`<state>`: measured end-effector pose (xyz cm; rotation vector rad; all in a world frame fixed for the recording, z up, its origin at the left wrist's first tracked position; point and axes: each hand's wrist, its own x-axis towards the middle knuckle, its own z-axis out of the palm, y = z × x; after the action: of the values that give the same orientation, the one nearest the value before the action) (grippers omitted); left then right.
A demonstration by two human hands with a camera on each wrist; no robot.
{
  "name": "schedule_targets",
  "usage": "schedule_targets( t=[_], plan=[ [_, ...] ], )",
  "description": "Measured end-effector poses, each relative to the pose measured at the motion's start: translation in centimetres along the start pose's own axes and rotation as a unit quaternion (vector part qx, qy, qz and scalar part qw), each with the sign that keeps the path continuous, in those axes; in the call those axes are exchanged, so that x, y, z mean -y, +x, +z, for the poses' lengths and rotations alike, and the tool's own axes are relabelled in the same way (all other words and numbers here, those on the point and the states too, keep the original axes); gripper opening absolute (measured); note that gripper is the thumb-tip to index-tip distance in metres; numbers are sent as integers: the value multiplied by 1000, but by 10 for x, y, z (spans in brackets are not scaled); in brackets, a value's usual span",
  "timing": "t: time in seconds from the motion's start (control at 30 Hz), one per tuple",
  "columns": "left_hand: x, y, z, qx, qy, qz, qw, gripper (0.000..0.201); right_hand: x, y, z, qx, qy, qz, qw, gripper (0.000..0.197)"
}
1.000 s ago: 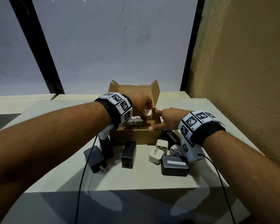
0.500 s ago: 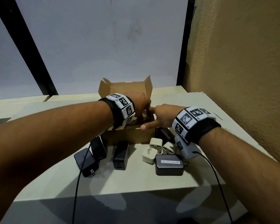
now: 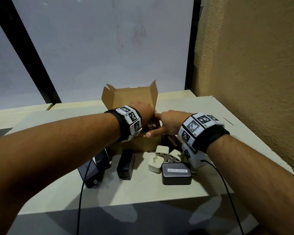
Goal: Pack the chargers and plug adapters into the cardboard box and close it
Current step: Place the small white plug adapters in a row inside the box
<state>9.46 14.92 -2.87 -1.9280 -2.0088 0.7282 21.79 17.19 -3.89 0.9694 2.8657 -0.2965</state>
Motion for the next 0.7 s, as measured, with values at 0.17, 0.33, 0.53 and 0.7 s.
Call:
schedule_targets(
  t=[0.17, 0.33, 0.53, 0.7],
  plan=[
    [2, 2, 0, -3, -16, -16, 1000, 27, 0, 0, 0, -2, 0, 7, 1000, 83],
    [3, 0, -4, -27, -16, -20, 999, 36, -1, 0, 0, 0, 2, 2, 1000, 80],
    [5, -3, -8, -25, -41, -34, 998, 38, 0, 0, 1, 5, 8, 1, 1000, 82],
    [24, -17, -12, -37, -132, -57, 989, 37, 1, 0, 0, 13, 2, 9, 1000, 79]
  ],
)
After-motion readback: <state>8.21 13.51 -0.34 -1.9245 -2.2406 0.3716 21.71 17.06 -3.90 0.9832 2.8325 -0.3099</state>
